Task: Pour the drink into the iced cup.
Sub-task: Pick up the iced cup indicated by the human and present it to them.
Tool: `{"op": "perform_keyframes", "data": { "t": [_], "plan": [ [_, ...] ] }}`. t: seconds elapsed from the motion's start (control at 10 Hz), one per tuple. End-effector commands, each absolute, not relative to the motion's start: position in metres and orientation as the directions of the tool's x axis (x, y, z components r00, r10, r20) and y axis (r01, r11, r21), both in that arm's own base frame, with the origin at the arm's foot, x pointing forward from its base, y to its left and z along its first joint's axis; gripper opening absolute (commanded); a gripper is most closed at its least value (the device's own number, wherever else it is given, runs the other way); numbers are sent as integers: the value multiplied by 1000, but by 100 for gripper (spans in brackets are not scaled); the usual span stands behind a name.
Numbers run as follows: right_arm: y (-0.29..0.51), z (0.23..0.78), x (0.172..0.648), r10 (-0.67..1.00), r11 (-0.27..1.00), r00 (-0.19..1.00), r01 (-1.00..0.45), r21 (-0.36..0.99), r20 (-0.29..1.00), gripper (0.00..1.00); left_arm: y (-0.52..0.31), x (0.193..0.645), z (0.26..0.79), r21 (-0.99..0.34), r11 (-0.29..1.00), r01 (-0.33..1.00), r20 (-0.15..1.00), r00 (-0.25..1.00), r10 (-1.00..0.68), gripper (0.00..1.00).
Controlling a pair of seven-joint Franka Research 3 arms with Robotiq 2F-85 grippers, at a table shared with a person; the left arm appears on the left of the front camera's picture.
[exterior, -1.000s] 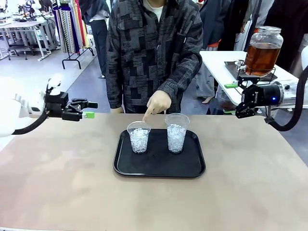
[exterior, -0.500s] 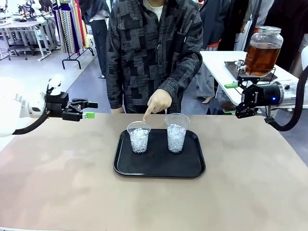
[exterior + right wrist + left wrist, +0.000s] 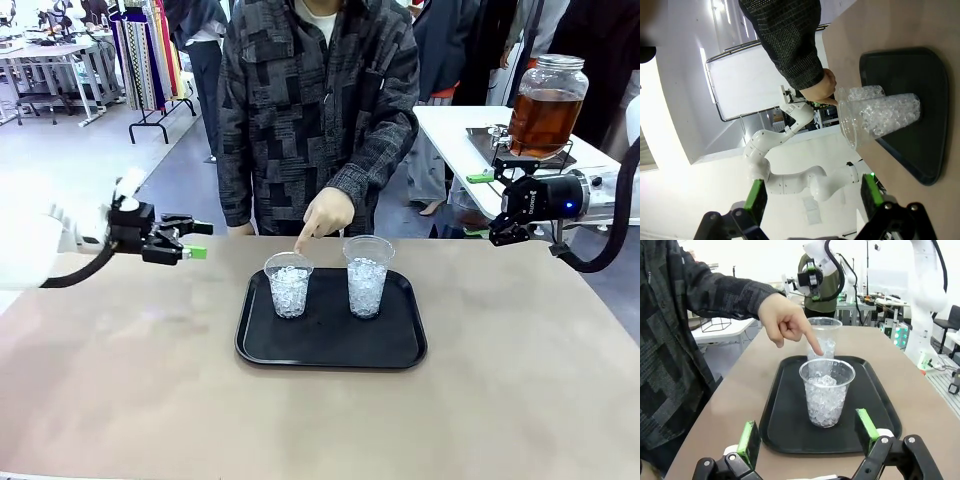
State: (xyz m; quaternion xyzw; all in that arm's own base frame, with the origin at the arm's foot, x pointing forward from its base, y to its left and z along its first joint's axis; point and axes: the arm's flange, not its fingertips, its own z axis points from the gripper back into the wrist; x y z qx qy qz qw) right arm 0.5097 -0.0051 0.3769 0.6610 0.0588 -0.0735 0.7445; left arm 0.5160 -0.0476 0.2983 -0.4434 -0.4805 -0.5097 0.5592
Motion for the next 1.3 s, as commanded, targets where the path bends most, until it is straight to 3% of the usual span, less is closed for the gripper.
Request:
{"op": "perform_keyframes", "data": {
  "t": [0.0,0.5,1.2],
  "plan": [
    [-5,378,511,-37,118,983,183,976,-180,100,-63,525,279,34,84,996,989,-21,-148,100],
    [-5,378,511,-37,118,983,183,976,-180,100,-92,521,237,13,77,997,993,-4,-119,100],
    [-5,378,511,-37,118,983,183,976,-180,100,-129,509,229,1,8,1000,991,0,-137,100]
  ]
}}
